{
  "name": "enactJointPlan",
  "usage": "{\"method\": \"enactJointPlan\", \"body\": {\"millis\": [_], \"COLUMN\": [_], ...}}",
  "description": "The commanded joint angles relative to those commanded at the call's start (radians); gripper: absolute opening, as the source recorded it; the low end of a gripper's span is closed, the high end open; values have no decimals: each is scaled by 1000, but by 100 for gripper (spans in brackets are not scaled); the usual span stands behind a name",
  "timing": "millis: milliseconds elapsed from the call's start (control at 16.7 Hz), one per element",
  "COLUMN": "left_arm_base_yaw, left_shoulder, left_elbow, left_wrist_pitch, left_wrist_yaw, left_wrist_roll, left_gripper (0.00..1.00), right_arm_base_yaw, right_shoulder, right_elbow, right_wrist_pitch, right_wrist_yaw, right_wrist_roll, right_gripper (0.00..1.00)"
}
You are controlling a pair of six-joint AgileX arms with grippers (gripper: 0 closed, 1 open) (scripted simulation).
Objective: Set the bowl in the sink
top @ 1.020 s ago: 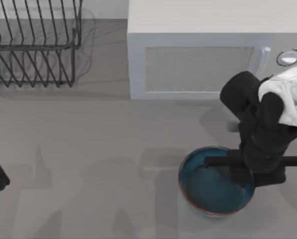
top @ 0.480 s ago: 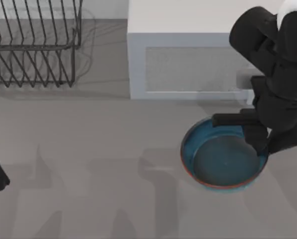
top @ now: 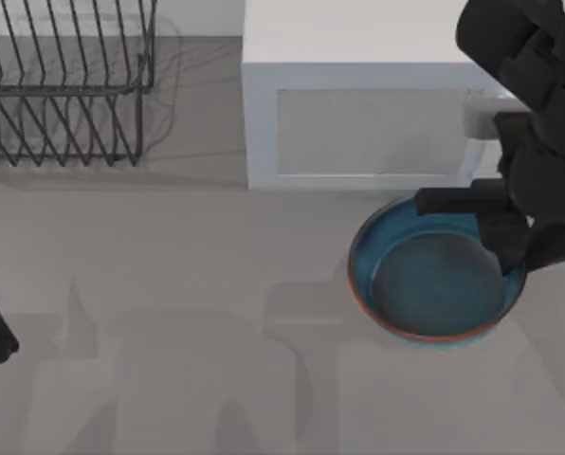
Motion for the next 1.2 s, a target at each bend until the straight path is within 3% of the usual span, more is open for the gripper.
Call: {"method": "enactJointPlan", "body": {"millis": [240,540,900,1200], "left_arm_base_yaw": [0,0,0,0], "left_shoulder": [0,0,0,0], "left_elbow": [0,0,0,0], "left_wrist_pitch": [0,0,0,0], "left_wrist_yaw": [0,0,0,0], "left_wrist_roll": [0,0,0,0], "left_gripper": [100,100,100,100], "right_arm_base_yaw": [-51,-307,-693,-901], "right_shoulder": [-10,-43,-77,-84], "right_elbow": [-45,-284,-646,-839], "right_wrist_pitch": [49,322,965,1620], "right_wrist_yaw": [-30,-130,-265,-371], "right_wrist_roll": [-31,-156,-337,-456], "right_gripper": [0,0,0,0]}}
